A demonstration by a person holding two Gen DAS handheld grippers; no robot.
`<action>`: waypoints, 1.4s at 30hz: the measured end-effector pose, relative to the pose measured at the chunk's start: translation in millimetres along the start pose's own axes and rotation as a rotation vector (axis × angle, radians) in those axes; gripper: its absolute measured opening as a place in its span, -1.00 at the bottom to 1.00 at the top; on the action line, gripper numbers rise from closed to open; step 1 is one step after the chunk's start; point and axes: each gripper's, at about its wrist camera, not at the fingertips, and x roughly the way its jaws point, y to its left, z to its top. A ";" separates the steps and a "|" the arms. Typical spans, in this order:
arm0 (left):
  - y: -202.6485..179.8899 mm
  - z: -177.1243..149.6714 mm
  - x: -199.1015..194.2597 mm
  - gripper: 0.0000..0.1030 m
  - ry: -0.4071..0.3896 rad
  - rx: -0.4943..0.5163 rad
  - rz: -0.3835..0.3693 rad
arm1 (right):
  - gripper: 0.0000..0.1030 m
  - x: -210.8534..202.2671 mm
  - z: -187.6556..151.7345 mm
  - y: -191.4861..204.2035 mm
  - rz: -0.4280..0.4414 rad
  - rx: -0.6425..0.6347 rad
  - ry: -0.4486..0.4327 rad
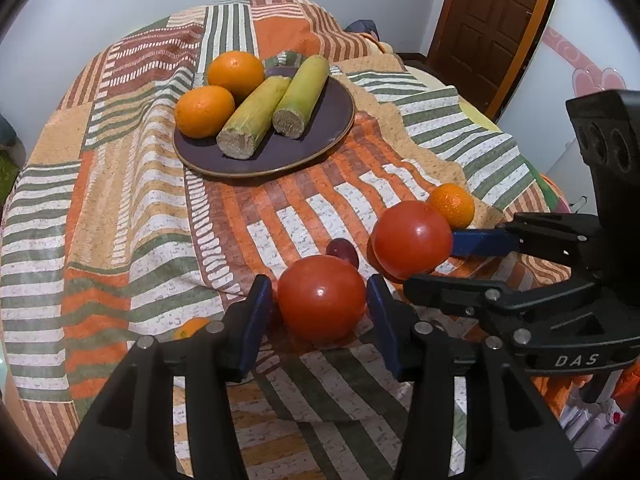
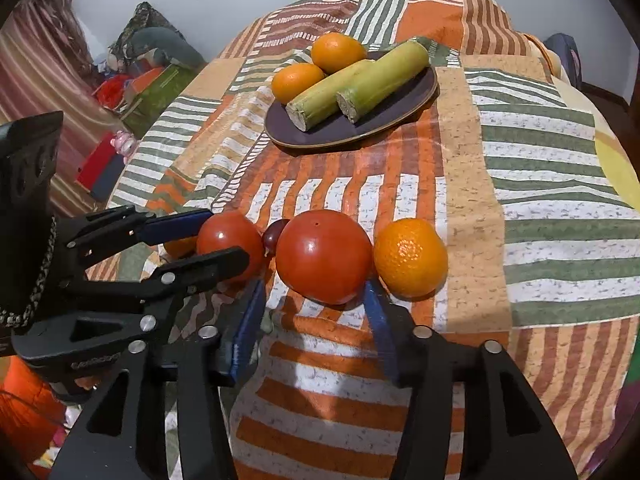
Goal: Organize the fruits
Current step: 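Move both grippers down to the red tomatoes on the cover, then grasp a large red tomato with the left gripper while the right gripper grasps another tomato, then carry both tomatoes to the purple plate and release them on its rim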
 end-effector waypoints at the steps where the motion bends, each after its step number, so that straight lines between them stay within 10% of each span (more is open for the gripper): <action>1: 1.7 -0.4 0.5 -0.02 0.003 -0.005 -0.011 | -0.05 0.1 1.0 -0.8 0.003 0.004 -0.003; 42: 49.2 52.3 -51.3 -0.11 -0.181 -0.093 0.015 | -0.11 -43.6 58.2 12.1 -0.040 -0.129 -0.205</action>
